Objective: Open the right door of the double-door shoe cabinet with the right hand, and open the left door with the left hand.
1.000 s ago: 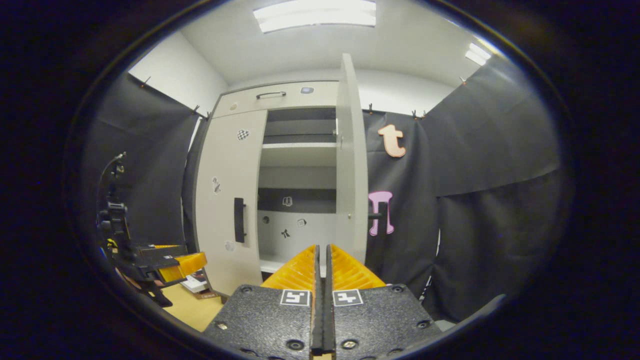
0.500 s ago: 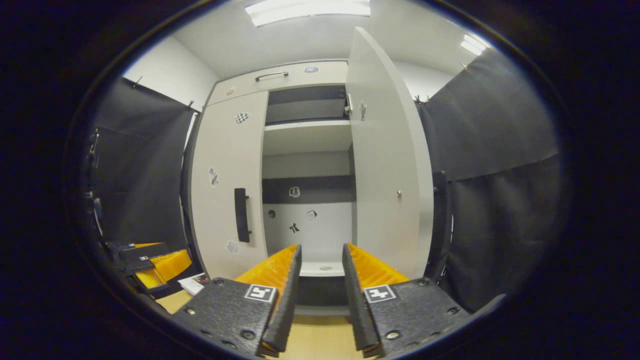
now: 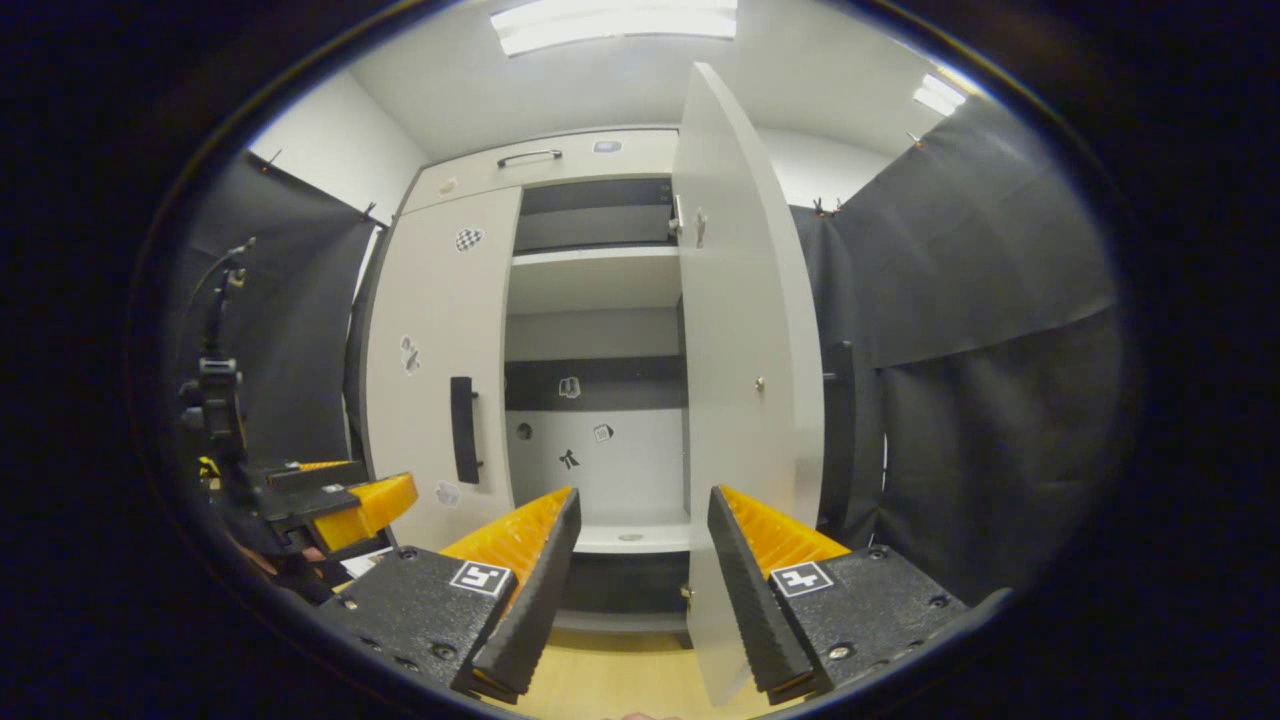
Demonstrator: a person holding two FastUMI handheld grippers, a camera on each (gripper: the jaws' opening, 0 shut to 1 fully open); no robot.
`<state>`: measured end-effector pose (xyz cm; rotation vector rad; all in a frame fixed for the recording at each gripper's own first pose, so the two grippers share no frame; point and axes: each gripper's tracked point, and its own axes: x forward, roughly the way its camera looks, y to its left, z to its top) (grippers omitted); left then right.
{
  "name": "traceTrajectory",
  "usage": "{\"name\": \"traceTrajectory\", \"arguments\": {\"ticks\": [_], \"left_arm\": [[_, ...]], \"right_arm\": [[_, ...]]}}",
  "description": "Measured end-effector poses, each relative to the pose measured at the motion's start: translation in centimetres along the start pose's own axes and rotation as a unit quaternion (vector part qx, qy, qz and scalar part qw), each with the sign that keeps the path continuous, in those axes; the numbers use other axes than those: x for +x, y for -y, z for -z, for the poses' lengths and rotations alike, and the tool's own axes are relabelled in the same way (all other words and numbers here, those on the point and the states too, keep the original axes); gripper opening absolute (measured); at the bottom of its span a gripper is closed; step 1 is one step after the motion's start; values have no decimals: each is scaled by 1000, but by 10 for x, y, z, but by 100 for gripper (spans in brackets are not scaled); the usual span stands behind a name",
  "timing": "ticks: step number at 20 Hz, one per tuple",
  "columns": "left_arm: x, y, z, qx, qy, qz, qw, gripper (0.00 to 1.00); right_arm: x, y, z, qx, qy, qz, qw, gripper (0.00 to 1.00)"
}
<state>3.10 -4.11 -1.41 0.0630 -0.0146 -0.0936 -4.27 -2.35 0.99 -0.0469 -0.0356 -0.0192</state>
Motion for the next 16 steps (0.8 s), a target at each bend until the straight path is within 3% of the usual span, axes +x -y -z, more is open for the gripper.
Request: {"name": "traceTrajectory", "arguments": {"ticks": [8, 16], "left_arm": [[97, 7, -33, 23, 30, -14, 999, 95], [130, -11, -22, -17, -2, -44, 999, 96]], "right_arm": [[-10, -1, 5, -4, -9, -16, 1000, 80], [-11, 11, 4, -13, -6, -5, 1000, 80]]}}
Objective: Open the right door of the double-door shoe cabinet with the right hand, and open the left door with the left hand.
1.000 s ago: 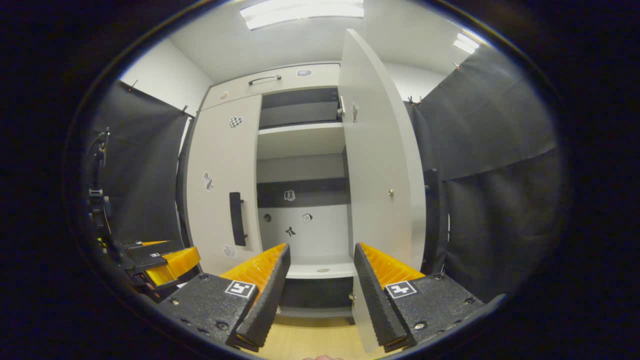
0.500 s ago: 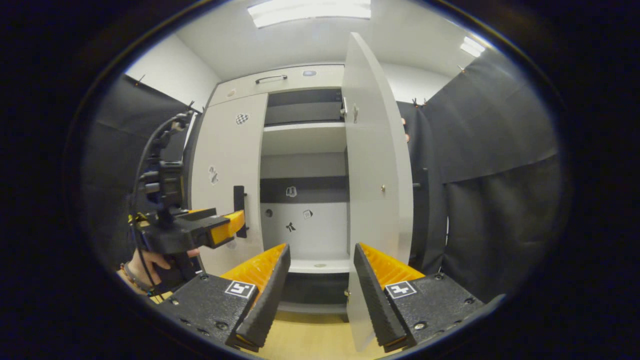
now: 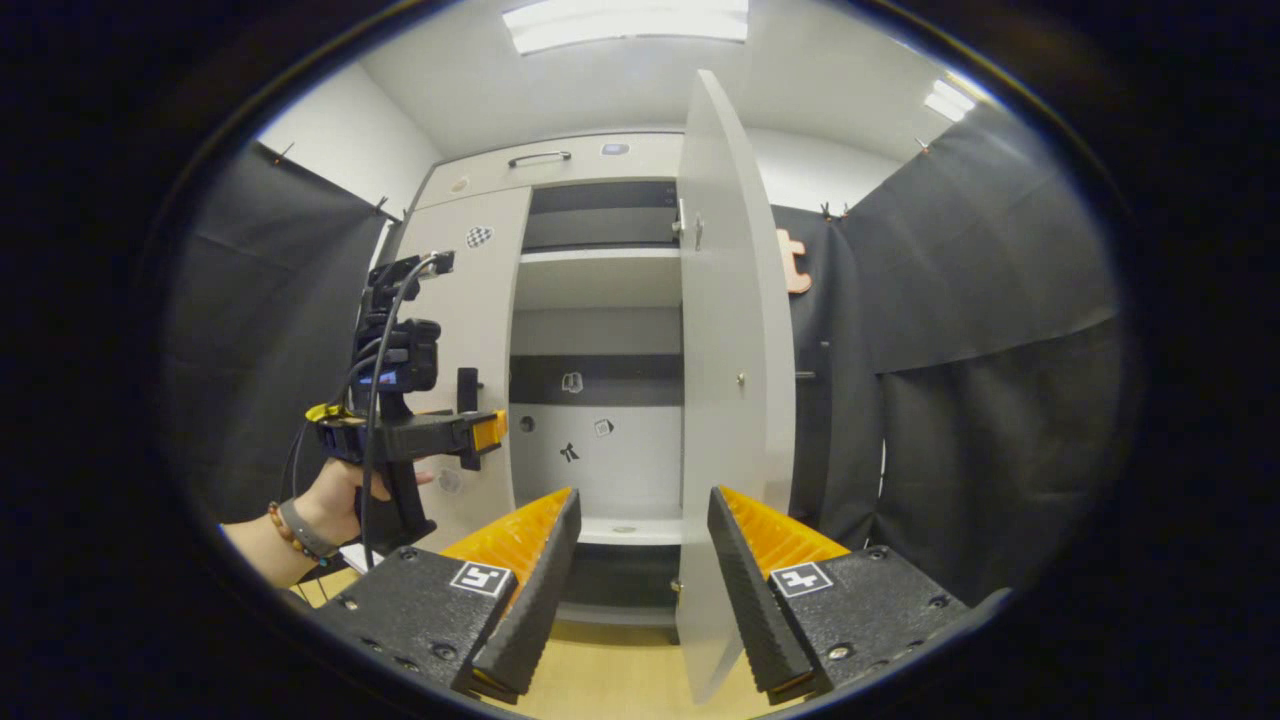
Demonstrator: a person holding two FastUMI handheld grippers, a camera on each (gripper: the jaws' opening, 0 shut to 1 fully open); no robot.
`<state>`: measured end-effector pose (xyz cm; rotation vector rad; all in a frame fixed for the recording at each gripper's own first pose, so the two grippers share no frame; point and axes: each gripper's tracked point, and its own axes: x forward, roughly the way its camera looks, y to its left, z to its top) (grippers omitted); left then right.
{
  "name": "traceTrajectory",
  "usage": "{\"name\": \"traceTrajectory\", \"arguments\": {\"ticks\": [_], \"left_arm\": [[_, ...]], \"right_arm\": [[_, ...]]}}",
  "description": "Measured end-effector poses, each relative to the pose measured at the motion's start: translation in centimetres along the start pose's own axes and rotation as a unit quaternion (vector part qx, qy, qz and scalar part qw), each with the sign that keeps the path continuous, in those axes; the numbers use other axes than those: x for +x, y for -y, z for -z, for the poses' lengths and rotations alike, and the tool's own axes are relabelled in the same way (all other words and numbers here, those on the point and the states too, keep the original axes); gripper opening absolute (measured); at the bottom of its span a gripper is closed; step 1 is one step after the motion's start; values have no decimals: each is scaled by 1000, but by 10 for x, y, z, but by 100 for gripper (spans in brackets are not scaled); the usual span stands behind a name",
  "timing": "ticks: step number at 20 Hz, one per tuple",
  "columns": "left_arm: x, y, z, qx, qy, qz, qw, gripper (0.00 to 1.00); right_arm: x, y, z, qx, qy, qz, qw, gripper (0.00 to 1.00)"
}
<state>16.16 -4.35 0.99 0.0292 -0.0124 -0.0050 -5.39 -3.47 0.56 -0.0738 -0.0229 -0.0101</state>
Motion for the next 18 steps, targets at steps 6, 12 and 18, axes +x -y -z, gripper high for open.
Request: {"name": "traceTrajectory", "arguments": {"ticks": [6, 12, 18], "left_arm": [[2, -3, 4, 17, -7, -21, 1000, 94], [3, -3, 5, 28, -13, -22, 999, 93], [3, -7, 10, 23, -18, -14, 999, 60]], "right_arm": [[7, -9, 4, 4, -4, -14, 1000, 80], [9, -14, 4, -6, -2, -23, 1000, 80], [8, -12, 7, -3, -5, -24, 1000, 80]]}}
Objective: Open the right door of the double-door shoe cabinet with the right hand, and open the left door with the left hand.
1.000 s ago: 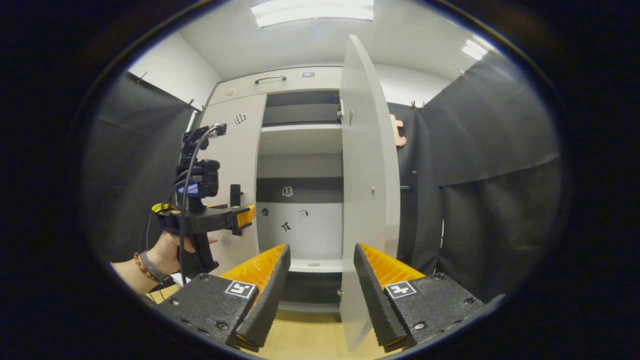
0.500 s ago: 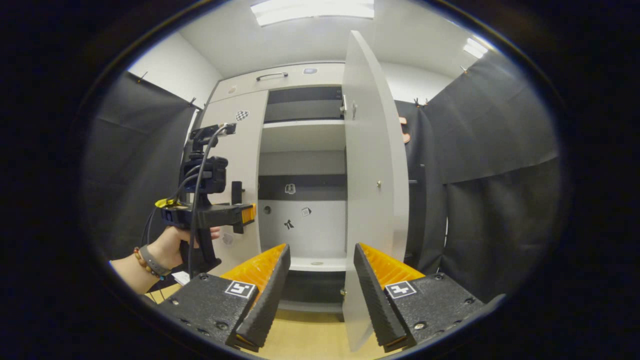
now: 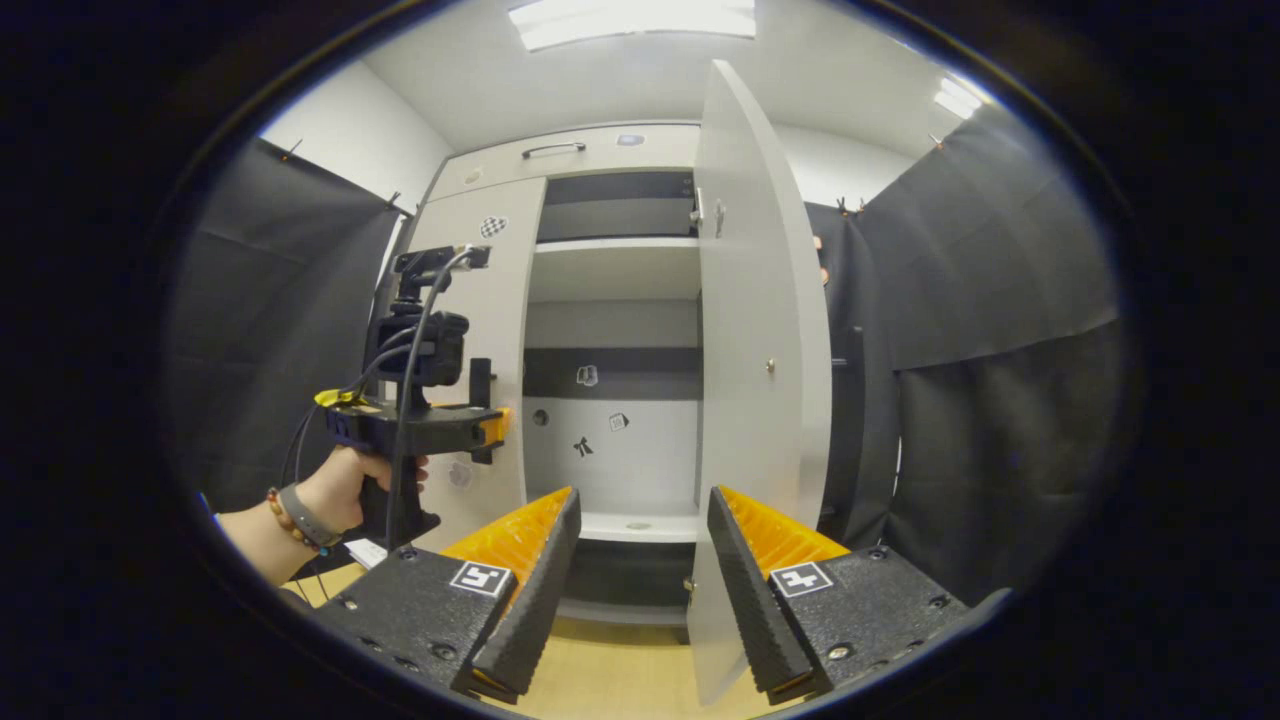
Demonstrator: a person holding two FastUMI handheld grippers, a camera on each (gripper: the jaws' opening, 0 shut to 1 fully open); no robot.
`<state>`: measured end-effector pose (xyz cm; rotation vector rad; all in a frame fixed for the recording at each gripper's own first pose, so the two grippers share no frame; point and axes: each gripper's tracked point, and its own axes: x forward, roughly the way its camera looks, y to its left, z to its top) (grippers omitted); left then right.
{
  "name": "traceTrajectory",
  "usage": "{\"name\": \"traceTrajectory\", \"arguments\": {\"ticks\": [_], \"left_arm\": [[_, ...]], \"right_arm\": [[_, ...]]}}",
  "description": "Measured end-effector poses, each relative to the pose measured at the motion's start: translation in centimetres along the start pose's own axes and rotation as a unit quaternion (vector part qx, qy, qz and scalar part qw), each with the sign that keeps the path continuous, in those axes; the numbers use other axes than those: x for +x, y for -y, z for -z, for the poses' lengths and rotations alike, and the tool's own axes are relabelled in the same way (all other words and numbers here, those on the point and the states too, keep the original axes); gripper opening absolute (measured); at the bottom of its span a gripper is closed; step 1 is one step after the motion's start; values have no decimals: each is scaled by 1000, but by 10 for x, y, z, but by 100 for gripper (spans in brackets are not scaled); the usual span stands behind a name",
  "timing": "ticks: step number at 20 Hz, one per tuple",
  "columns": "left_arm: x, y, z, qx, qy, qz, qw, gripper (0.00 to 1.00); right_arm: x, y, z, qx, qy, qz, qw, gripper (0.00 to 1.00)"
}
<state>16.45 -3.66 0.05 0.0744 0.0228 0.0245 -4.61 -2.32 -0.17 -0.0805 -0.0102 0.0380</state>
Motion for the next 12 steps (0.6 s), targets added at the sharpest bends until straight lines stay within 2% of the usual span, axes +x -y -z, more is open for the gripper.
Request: {"name": "traceTrajectory", "arguments": {"ticks": [3, 5, 6, 12], "left_arm": [[5, 8, 1, -15, -6, 16, 1000, 61], [1, 10, 2, -5, -7, 11, 1000, 34], [0, 10, 0, 1, -4, 9, 1000, 33], [-1, 10, 0, 7, 4, 10, 1000, 11]], "right_arm": [[-1, 1, 0, 1, 0, 0, 1000, 80], [-3, 1, 0, 1, 1, 1, 1000, 80], [-5, 2, -1, 1, 2, 2, 1000, 80], [-12, 7, -4, 8, 11, 7, 1000, 80]]}}
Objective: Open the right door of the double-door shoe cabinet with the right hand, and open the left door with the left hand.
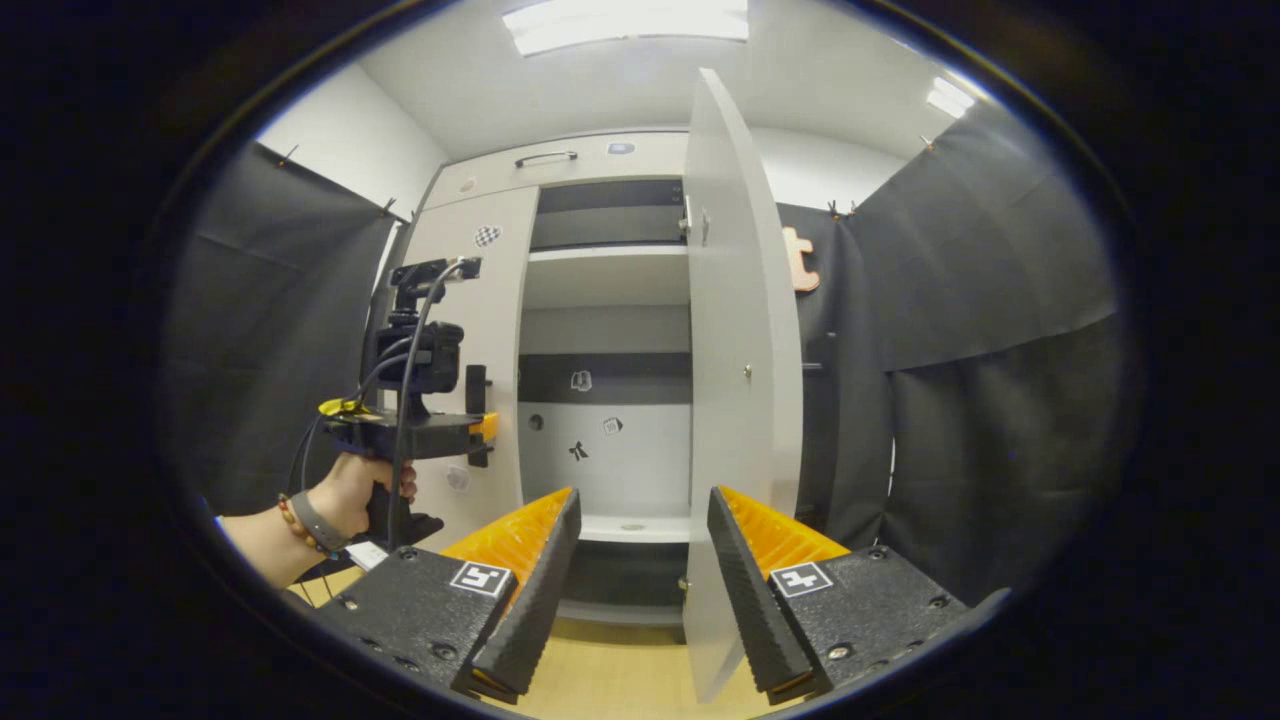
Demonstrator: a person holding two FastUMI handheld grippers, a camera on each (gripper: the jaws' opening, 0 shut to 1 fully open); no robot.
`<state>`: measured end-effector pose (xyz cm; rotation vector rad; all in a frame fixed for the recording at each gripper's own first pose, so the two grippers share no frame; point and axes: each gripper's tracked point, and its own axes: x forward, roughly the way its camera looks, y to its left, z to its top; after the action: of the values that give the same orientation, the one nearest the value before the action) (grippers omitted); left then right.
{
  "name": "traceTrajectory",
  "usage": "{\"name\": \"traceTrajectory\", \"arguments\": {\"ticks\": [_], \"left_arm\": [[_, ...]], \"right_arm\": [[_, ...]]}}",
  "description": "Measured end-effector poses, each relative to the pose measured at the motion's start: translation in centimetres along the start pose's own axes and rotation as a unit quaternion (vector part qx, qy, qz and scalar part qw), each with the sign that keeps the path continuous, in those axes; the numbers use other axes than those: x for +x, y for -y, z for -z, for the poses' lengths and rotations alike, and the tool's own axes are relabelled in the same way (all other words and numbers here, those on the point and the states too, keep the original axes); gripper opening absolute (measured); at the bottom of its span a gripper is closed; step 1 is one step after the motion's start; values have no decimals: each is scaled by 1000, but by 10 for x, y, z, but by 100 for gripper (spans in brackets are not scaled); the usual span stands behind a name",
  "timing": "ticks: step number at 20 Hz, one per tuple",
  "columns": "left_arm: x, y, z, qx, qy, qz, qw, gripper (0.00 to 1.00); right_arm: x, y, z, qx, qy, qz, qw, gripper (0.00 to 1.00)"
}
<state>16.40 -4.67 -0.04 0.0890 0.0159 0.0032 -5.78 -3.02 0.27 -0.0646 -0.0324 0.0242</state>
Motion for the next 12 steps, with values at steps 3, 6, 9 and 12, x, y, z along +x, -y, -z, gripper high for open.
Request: {"name": "traceTrajectory", "arguments": {"ticks": [3, 6, 9, 12], "left_arm": [[0, 0, 0, 2, 6, -1, 1000, 4], [-4, 0, 0, 1, 2, 0, 1000, 4], [-15, 1, -2, 5, 11, 9, 1000, 4], [-34, 0, -5, 3, 14, 23, 1000, 4]], "right_arm": [[-3, 3, 1, 1, 0, 5, 1000, 80], [-6, 5, 0, 0, 1, 6, 1000, 80], [-5, 7, 4, 0, -1, 7, 1000, 80], [-3, 9, 7, 2, -5, 7, 1000, 80]]}}
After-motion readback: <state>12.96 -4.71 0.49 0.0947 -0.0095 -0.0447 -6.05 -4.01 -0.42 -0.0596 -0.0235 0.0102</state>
